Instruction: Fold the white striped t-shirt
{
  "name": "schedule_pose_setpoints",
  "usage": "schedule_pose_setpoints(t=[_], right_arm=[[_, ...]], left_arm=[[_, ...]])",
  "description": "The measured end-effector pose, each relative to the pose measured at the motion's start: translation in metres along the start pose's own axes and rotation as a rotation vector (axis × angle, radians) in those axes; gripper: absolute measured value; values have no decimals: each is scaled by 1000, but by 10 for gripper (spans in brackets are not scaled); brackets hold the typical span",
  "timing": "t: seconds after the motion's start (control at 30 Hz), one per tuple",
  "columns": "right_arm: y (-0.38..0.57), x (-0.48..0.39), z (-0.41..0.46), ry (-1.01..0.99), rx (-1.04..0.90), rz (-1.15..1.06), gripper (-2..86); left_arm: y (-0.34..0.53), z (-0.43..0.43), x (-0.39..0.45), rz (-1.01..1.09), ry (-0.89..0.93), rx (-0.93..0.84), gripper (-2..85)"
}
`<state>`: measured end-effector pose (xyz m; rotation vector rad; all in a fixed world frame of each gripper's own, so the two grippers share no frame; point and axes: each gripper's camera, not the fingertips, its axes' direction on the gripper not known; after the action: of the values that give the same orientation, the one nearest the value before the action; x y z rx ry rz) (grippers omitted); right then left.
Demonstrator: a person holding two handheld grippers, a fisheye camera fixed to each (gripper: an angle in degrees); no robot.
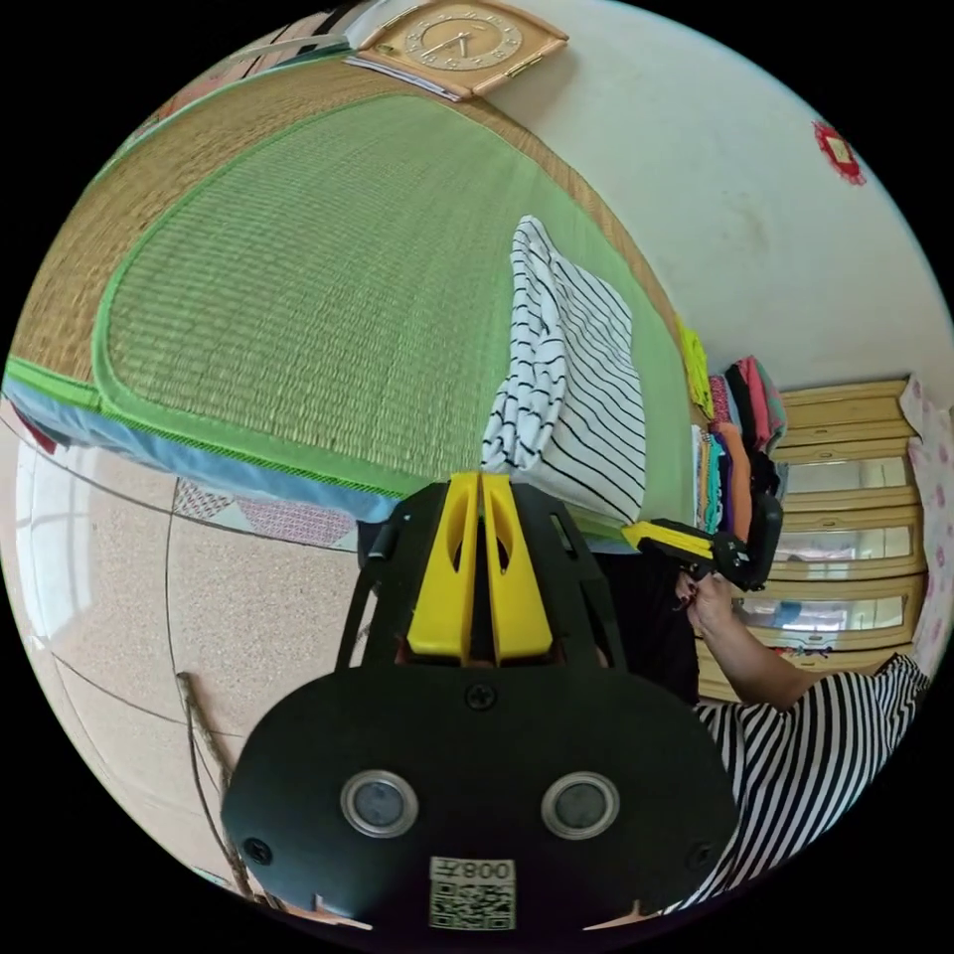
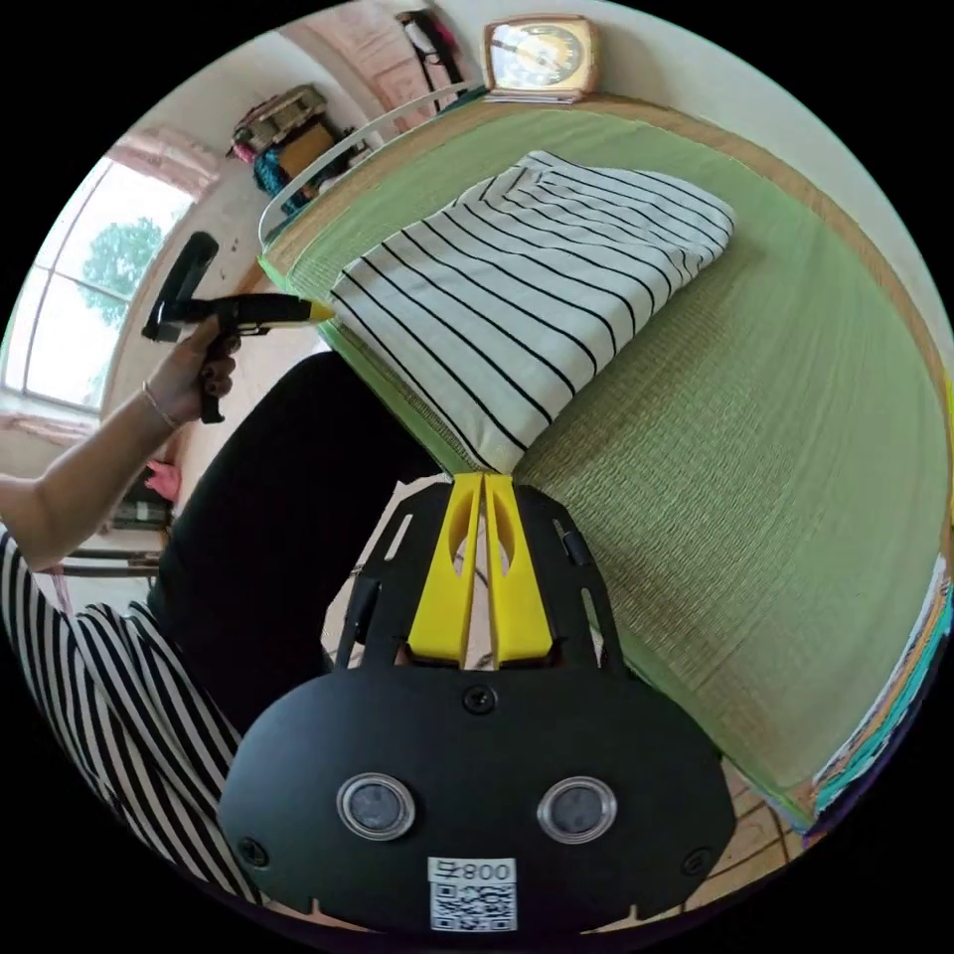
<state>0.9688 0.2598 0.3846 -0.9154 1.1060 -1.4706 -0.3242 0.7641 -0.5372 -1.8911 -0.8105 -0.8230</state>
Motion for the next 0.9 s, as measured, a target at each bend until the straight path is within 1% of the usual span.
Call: schedule_pose_setpoints(t=[0.1,0.2,0.33,0.4,0.47,0.6,0.67,0.7,0.77,0.9], right_arm=[[10,20,-16,-95,17,72,2],[18,36,-31,-164,27,104,1],[26,47,-50,-200,39,131,1],[30,52,-59,-219,44,142,2],[36,62,-70,-257,48,156,3],[48,77,-90,-300,47,179,7],[59,90,-105,-315,57,221,16],[62,94,-109,-326,62,230,20],[72,112,-125,-372,87,277,39],[80,132,-147,-445,130,306,67]], left_arm=[[10,-3,12,25,35,33,7],[16,6,47,121,103,45,14],[15,49,108,297,112,-67,33],[15,71,132,373,80,-124,41],[18,94,158,473,8,-168,52],[27,120,192,635,-133,-202,65],[32,142,207,720,-248,-241,57],[33,148,209,732,-274,-256,52],[37,158,216,777,-370,-236,28],[35,160,216,755,-331,-244,12]])
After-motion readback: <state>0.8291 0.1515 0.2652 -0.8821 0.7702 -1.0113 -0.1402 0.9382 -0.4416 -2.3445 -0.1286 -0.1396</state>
